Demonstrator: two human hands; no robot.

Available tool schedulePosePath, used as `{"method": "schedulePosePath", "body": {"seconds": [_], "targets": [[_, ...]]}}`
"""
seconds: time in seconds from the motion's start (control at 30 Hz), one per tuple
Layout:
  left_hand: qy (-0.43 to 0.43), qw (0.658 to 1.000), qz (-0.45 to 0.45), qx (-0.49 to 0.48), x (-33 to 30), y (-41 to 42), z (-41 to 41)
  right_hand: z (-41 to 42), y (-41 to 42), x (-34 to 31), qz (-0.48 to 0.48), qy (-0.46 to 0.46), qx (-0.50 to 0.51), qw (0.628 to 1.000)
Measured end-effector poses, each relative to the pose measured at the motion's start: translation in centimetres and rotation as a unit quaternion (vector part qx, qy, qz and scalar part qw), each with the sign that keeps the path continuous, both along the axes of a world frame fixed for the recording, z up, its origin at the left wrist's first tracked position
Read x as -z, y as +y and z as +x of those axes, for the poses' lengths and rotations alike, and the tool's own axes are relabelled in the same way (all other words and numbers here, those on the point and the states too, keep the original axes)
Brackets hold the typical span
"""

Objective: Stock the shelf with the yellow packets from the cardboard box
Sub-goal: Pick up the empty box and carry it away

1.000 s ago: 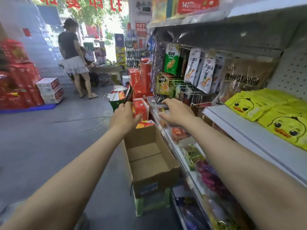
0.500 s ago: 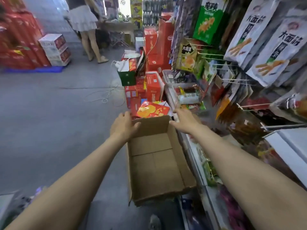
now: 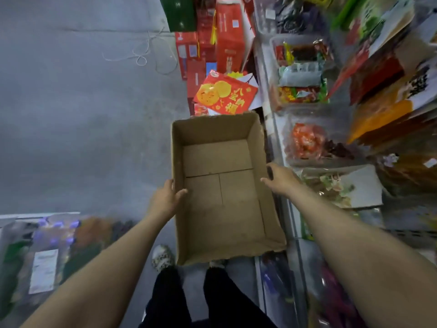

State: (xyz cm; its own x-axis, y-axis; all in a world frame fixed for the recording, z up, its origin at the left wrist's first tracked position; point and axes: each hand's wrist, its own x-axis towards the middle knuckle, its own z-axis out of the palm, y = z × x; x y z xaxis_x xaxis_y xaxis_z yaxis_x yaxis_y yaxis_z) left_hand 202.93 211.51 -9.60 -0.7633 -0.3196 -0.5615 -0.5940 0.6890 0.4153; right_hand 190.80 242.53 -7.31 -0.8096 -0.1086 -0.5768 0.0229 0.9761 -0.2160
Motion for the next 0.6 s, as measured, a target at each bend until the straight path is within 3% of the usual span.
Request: {"method": "schedulePosePath", "body": {"seconds": [0.23,0.6], "targets": [[-0.039,0.980,0.116,-0.157,5.0,-0.1,1.5,1.0,0.8,5.3,0.011,-0.062,0.082,0.995],[0.006,0.962,0.187,-0.200,7.1,-0.1,2.6,2.4,1.6,8.0,-0.066,0.000,0.129,0.989]]}}
